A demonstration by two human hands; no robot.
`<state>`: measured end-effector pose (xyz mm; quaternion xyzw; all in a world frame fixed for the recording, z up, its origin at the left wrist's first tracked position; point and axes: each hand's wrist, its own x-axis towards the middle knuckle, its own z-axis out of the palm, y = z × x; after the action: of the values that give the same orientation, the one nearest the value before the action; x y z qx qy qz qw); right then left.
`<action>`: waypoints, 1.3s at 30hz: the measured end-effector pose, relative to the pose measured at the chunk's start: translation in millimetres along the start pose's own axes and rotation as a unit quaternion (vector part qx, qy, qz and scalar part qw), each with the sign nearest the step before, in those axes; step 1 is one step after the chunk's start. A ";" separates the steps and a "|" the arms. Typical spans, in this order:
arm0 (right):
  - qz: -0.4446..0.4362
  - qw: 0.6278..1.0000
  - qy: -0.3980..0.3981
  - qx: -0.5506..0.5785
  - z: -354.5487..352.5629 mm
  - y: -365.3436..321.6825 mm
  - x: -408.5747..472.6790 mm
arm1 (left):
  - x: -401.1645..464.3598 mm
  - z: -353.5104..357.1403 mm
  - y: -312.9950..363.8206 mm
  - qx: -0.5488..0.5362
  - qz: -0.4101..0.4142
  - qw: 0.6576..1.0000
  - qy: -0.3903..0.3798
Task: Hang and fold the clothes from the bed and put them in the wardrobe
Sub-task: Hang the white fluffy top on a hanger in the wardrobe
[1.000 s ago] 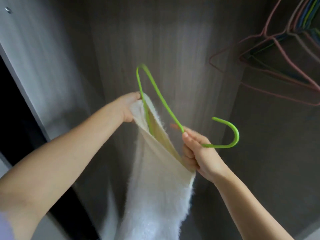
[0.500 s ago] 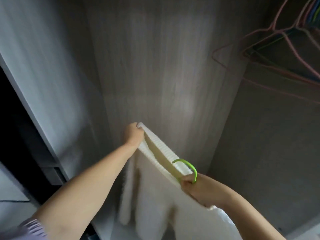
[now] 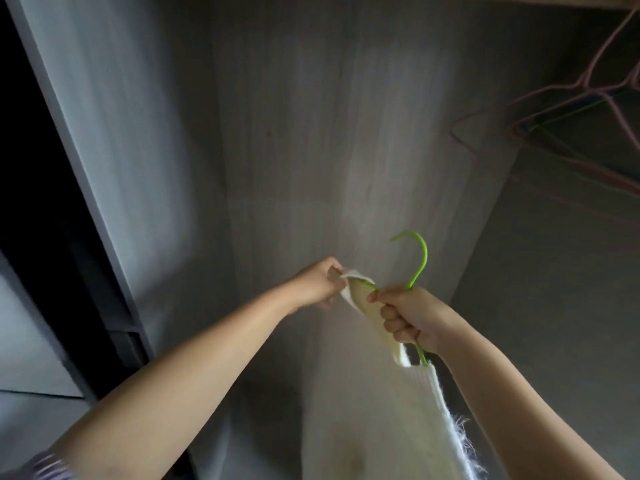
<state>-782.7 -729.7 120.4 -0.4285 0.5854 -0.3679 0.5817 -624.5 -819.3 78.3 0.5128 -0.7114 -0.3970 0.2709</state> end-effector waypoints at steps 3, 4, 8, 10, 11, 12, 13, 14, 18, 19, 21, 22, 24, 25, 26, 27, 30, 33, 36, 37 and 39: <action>-0.006 0.996 0.007 0.086 1.9 -15.3 13.7 | -22.1 -8.1 8.0 -0.005 0.056 0.998 0.020; -0.005 0.995 0.004 0.096 6.8 -20.1 18.3 | -32.9 -4.2 15.8 -0.007 0.074 0.997 -0.002; -0.045 0.989 -0.002 0.141 19.9 -39.6 27.3 | -72.7 7.3 35.5 0.100 0.110 0.987 -0.061; -0.081 0.983 0.000 0.166 22.5 -54.3 28.3 | -88.9 -2.7 41.0 0.188 0.141 0.971 -0.034; -0.095 0.980 0.000 0.174 25.4 -62.0 29.7 | -96.3 -7.0 45.2 0.221 0.150 0.963 -0.025; -0.104 0.978 -0.001 0.178 30.4 -68.5 31.8 | -101.8 -10.5 49.8 0.245 0.151 0.958 -0.011; -0.107 0.978 -0.003 0.180 37.2 -74.6 35.3 | -104.2 -13.8 53.3 0.267 0.142 0.953 0.005; -0.106 0.978 -0.007 0.181 45.1 -80.8 39.8 | -104.4 -18.6 56.0 0.289 0.130 0.948 0.017; -0.100 0.974 -0.052 0.197 85.6 -121.7 49.5 | -94.8 -62.0 53.3 0.326 0.071 0.940 0.076; -0.108 0.971 -0.065 0.203 96.7 -135.4 48.9 | -93.9 -76.3 51.4 0.310 0.063 0.943 0.101; -0.143 0.969 -0.098 0.175 120.0 -163.3 47.1 | -95.7 -104.8 51.0 0.255 0.081 0.948 0.172; -0.168 0.973 -0.103 0.122 132.2 -175.9 46.6 | -97.3 -120.1 54.1 0.235 0.093 0.943 0.218; -0.237 0.968 -0.068 -0.049 156.9 -198.8 45.0 | -97.3 -155.5 66.8 0.206 0.118 0.922 0.305; -0.279 0.948 -0.033 -0.149 168.7 -210.1 44.3 | -97.7 -173.0 76.4 0.196 0.122 0.915 0.332; -0.320 0.918 -0.001 -0.236 180.3 -221.4 42.3 | -97.1 -190.2 86.2 0.192 0.118 0.909 0.352; -0.351 0.887 0.019 -0.299 191.4 -232.9 40.3 | -96.2 -206.3 95.3 0.190 0.109 0.904 0.367; -0.395 0.835 0.044 -0.381 221.6 -272.6 42.6 | -89.7 -247.5 116.3 0.204 0.088 0.890 0.398; -0.427 0.824 0.060 -0.368 243.3 -313.0 49.1 | -74.1 -280.1 134.1 0.271 0.061 0.856 0.437; -0.450 0.817 0.060 -0.357 256.9 -344.5 60.9 | -48.8 -303.9 147.9 0.355 -0.021 0.790 0.499; -0.450 0.816 0.069 -0.356 259.2 -352.0 66.5 | -40.6 -308.7 150.1 0.379 -0.040 0.773 0.507; -0.438 0.817 0.072 -0.368 263.9 -360.3 81.1 | -27.8 -317.0 149.2 0.431 -0.059 0.747 0.503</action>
<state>-489.7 -917.7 411.7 -0.7942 0.4679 -0.3707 0.1141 -440.9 -860.3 375.1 0.7411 -0.5360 0.2520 0.3160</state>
